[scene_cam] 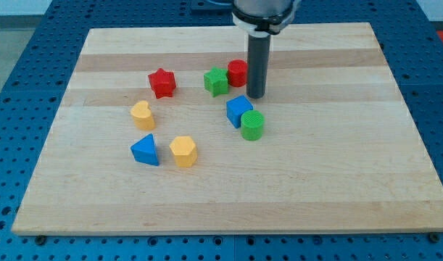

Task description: Separate the blue cube and green circle

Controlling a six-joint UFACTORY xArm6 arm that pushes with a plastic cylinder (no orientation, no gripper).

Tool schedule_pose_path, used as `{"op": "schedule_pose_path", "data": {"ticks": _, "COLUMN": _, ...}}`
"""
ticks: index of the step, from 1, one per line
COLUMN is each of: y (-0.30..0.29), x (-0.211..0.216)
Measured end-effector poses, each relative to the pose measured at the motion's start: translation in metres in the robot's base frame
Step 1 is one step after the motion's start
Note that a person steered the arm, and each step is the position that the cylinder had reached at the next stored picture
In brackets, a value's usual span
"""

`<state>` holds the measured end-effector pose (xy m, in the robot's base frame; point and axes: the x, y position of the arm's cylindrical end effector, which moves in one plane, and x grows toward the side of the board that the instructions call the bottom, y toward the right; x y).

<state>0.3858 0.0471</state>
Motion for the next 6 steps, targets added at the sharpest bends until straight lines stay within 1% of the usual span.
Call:
{"op": "schedule_pose_path", "data": {"ticks": 1, "y": 0.002, "x": 0.029}}
{"op": "schedule_pose_path", "data": {"ticks": 2, "y": -0.009, "x": 0.029}}
{"op": "schedule_pose_path", "data": {"ticks": 3, "y": -0.034, "x": 0.026}}
{"op": "schedule_pose_path", "data": {"ticks": 4, "y": -0.078, "x": 0.026}}
{"op": "schedule_pose_path", "data": {"ticks": 5, "y": -0.097, "x": 0.026}}
{"op": "schedule_pose_path", "data": {"ticks": 6, "y": -0.072, "x": 0.026}}
